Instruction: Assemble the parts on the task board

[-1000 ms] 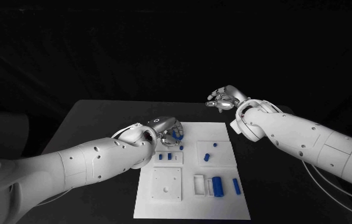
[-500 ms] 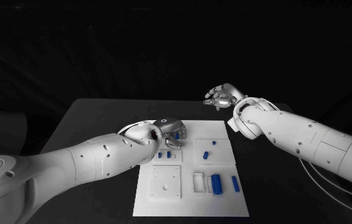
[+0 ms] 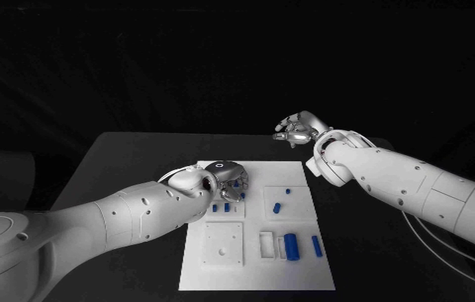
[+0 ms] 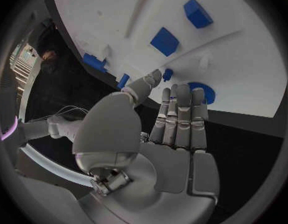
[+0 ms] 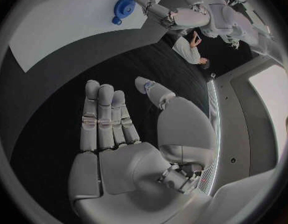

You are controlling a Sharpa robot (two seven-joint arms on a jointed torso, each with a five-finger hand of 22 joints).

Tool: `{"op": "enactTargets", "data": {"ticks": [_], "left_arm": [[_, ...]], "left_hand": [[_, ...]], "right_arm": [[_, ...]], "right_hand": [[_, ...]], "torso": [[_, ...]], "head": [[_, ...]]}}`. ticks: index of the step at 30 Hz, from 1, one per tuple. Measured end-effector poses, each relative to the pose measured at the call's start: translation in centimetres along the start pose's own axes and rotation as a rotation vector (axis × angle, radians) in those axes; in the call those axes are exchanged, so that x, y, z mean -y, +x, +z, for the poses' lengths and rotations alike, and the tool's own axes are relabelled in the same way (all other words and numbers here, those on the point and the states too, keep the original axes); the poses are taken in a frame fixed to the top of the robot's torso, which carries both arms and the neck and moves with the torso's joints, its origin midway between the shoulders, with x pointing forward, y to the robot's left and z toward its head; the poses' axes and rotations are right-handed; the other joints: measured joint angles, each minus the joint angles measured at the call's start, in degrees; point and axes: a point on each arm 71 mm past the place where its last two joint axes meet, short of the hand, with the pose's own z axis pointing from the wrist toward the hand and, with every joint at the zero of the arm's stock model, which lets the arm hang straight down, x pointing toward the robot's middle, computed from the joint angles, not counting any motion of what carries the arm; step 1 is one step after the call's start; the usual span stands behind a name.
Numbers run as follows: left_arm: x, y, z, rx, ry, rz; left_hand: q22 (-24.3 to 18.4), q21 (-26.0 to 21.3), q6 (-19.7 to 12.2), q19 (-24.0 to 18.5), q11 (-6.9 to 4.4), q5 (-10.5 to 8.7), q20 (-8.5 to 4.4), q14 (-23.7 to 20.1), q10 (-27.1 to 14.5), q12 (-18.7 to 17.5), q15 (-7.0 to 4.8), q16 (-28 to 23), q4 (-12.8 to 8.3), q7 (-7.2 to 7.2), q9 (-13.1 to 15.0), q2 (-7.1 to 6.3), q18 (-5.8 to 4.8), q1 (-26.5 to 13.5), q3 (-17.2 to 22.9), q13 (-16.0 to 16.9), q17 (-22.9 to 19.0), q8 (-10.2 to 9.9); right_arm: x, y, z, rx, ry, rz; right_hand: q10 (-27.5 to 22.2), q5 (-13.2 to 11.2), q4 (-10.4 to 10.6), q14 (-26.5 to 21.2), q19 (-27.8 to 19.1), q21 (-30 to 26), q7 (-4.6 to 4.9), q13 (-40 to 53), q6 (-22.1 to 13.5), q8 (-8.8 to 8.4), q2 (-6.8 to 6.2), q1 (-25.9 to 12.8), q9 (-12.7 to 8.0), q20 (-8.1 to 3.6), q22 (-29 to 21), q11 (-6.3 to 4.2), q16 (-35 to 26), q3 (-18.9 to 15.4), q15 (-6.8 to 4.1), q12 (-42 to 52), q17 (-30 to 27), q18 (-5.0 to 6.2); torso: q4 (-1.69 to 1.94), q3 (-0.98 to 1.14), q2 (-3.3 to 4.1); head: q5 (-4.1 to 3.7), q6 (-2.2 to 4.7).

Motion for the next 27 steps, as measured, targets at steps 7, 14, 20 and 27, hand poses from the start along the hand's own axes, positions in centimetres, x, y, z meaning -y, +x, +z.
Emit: {"op": "enactTargets", "data": {"ticks": [7,14,20,27], "left_arm": [[-0.4,0.3,0.2,-0.006,-0.012,0.004],[-0.7,0.4,0.3,-0.013,-0.022,0.009],[0.0,1.1,0.6,-0.025,-0.012,0.000],[-0.3,1.0,0.7,-0.022,-0.016,-0.002]], "left_hand": [[-0.01,0.00,0.00,0.08,0.02,0.00,0.09,0.00,0.44,-0.30,0.00,0.26,0.00,0.00,-0.07,0.46,0.02,0.46,0.00,-0.18,0.00,0.00],[-0.01,0.48,1.16,0.70,-0.17,0.00,-0.09,0.90,2.63,-0.30,-0.29,1.63,0.16,0.13,-0.23,1.58,0.05,-0.08,-0.16,-0.33,0.30,0.00],[-0.01,0.48,1.64,0.70,-0.47,0.00,-0.09,1.02,4.88,-0.30,-0.42,2.26,0.22,0.61,-0.56,2.54,0.08,-0.43,-0.22,-0.25,0.38,0.00],[0.03,0.48,1.64,1.21,-0.57,0.00,-0.20,1.23,4.98,-0.30,-0.62,2.77,0.31,0.61,-0.77,2.57,0.48,-0.46,-0.31,-0.42,0.46,0.00]], "right_arm": [[-0.2,0.1,0.0,-0.003,-0.005,0.002],[-0.3,0.2,-0.1,-0.005,-0.007,0.001],[-0.3,0.2,-0.1,-0.006,-0.010,-0.001],[-0.5,0.3,-0.2,-0.009,-0.015,-0.001]], "right_hand": [[0.00,0.00,0.00,0.00,0.00,-0.21,0.11,0.00,0.14,0.00,0.00,0.00,0.00,0.00,0.00,0.01,0.00,0.00,0.00,0.00,0.00,-0.02],[0.01,0.00,0.00,0.00,0.00,-0.21,0.08,0.00,0.17,0.00,0.00,0.00,-0.01,0.00,0.04,0.01,0.00,0.00,0.00,0.12,0.00,-0.03],[0.01,0.00,0.00,0.00,0.00,-0.21,0.07,-0.05,0.17,0.00,0.00,0.00,-0.01,0.00,0.04,0.01,0.00,0.00,0.00,0.23,0.00,-0.04],[0.01,0.22,0.00,0.00,0.00,-0.21,0.05,-0.05,0.19,0.00,0.00,0.00,-0.01,0.00,0.03,0.01,0.00,0.00,0.00,0.22,0.00,-0.06]], "torso": [[0.01,0.03,-0.05],[0.01,0.06,-0.05],[0.04,0.06,-0.04],[0.04,0.08,-0.04]], "head": [[-0.02,-0.06],[-0.13,-0.17],[-0.14,-0.18],[-0.08,-0.23]]}}
